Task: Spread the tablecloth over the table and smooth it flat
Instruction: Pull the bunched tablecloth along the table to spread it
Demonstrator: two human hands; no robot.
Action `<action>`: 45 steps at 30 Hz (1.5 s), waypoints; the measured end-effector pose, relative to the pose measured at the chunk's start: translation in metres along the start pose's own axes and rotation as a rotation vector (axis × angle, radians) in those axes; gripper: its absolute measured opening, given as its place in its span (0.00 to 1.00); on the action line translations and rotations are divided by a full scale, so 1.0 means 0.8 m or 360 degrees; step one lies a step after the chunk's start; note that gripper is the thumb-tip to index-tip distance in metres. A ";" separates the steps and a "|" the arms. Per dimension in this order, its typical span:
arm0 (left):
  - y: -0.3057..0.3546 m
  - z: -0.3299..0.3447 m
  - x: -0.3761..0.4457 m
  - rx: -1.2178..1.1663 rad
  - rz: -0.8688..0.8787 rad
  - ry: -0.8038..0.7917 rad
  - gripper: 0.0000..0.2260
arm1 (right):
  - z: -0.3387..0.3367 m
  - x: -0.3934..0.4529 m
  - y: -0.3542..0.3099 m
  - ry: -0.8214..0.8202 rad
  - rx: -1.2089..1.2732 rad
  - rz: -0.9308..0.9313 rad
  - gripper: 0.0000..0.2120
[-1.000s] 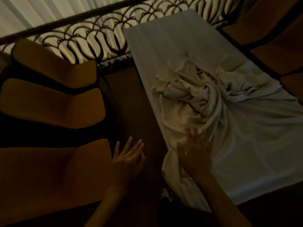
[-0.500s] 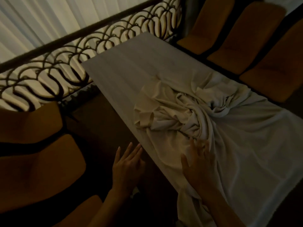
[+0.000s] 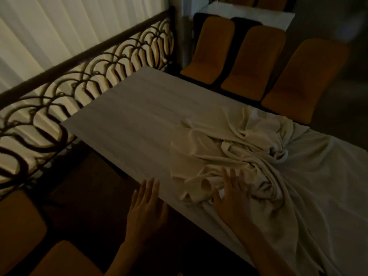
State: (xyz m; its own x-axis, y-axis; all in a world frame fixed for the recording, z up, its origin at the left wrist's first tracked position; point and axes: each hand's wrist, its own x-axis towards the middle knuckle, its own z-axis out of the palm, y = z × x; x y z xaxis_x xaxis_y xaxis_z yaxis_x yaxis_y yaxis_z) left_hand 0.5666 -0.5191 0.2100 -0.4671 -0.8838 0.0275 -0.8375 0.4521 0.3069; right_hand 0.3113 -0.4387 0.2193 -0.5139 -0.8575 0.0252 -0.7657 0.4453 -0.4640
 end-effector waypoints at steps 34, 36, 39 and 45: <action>-0.366 -0.020 0.568 0.0190 0.1388 -0.0906 0.33 | 0.391 0.262 -0.237 -0.0391 -0.0271 0.1767 0.34; -0.390 -0.014 0.580 0.0200 0.1495 -0.0939 0.32 | 0.393 0.266 -0.242 -0.0280 -0.0293 0.1696 0.31; -0.416 -0.005 0.590 0.0194 0.1568 -0.0987 0.32 | 0.411 0.273 -0.259 -0.0248 -0.0245 0.1747 0.30; -0.415 0.007 0.570 0.0228 0.1744 -0.1023 0.31 | 0.437 0.270 -0.343 -0.0223 -0.0128 0.1833 0.23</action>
State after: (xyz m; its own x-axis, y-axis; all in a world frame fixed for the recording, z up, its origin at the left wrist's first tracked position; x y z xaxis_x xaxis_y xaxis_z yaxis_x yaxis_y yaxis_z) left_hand 0.6300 -1.0714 0.1155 -0.9485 0.1565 -0.2755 0.0666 0.9485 0.3098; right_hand 0.5454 -0.8364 0.0424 -0.8787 0.0467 -0.4752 0.1018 0.9907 -0.0908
